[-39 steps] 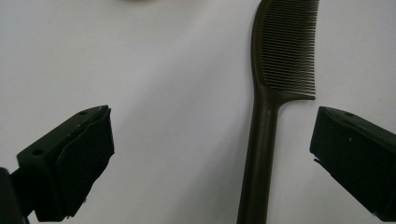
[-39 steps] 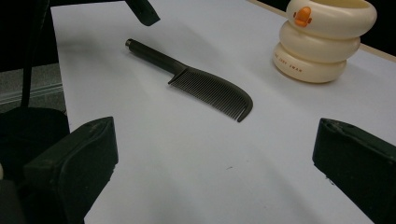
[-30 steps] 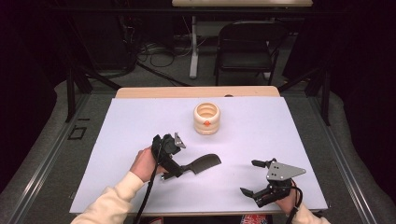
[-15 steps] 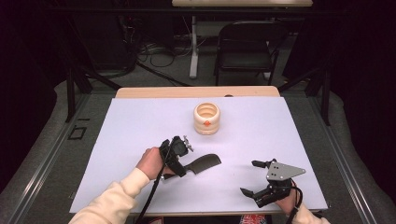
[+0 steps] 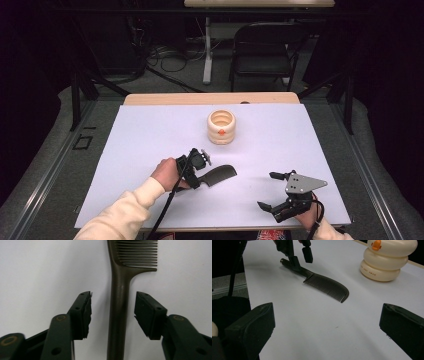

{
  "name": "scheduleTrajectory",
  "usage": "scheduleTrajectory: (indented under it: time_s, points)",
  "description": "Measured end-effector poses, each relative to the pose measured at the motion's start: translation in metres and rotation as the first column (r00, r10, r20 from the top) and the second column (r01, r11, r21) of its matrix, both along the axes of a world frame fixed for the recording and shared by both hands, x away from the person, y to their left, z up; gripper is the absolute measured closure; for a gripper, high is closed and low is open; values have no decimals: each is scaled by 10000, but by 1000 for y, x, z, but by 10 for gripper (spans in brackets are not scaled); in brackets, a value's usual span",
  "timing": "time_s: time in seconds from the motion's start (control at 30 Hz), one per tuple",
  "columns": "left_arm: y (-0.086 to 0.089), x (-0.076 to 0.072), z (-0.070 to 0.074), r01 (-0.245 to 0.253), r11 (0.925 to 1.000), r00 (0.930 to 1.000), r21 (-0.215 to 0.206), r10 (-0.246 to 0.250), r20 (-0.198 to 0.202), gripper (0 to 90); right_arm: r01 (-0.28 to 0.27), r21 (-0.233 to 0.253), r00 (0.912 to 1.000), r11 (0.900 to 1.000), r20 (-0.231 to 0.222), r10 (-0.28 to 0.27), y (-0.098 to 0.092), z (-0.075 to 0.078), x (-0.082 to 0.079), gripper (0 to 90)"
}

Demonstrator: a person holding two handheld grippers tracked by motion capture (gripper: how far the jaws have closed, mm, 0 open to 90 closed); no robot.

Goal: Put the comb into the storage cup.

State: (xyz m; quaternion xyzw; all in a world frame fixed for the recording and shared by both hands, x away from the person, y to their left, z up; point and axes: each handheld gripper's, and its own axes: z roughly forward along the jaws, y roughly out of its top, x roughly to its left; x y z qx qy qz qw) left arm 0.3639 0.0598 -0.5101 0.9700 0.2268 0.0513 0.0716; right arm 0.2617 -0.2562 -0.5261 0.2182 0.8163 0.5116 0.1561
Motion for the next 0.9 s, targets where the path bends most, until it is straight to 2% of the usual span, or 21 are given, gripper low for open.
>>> scheduleTrajectory:
  time_s: [0.17, 0.3, 0.47, 0.83, 0.9]
  points:
    - [-5, 2, -4, 75, 10000, 9990, -4, -75, -440, 559, -8, -43, 10000, 10000, 19, 9, 0, 0, 0, 0]
    - [-7, 3, -6, -27, 10000, 9991, -10, 27, -415, 581, -15, -43, 10000, 10000, 15, 15, 0, 0, 1, 0]
    - [-9, 7, -12, -7, 9999, 9982, 127, 15, -596, 620, -23, -19, 10000, 10000, -10, 23, 0, 0, 0, 0]
    - [-7, 7, -13, -45, 9999, 9963, -147, 33, -857, 717, -14, -37, 10000, 10000, -23, 14, 0, -1, 1, 0]
    - [-6, 7, -14, -146, 9993, 9964, -331, 117, -838, 721, 7, -50, 10000, 10000, -44, -7, 1, -1, 1, 0]
